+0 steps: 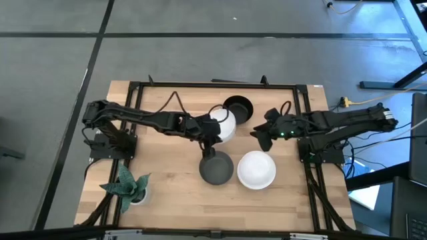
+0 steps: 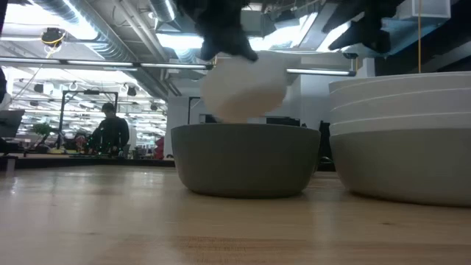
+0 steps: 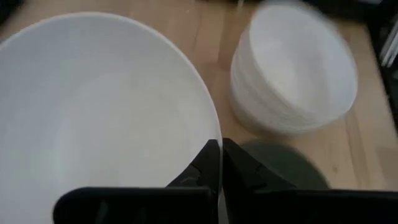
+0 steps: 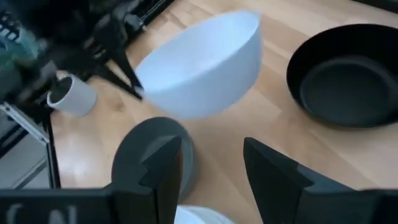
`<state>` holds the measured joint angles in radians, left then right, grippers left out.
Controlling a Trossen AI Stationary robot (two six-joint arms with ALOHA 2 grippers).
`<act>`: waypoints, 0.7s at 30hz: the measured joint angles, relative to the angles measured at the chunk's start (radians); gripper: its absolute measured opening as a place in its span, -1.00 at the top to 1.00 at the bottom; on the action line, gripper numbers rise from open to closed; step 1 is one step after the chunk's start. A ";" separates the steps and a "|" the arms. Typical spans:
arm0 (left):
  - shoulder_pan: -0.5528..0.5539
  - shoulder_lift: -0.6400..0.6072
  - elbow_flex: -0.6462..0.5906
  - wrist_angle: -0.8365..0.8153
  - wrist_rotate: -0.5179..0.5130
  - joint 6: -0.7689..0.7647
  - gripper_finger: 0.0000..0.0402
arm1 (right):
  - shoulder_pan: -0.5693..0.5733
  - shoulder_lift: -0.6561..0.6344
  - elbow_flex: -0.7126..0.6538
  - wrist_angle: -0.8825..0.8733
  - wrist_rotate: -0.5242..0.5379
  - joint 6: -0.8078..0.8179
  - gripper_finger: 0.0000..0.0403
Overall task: Nest bowls inside each other
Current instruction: Stack the white bowl on the white bowl
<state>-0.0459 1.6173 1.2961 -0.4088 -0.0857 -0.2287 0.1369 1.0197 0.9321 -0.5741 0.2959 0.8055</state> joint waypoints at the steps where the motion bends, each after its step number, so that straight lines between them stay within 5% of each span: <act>1: 0.000 0.008 -0.002 -0.013 0.002 0.000 1.00 | -0.014 0.011 0.000 0.013 -0.012 0.001 0.15; 21: 0.002 0.095 0.118 -0.095 -0.042 0.106 1.00 | -0.209 0.200 0.000 0.178 -0.185 -0.032 0.15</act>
<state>-0.0437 1.7119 1.4143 -0.5043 -0.1278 -0.1229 -0.0726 1.2193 0.9318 -0.3960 0.1107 0.7739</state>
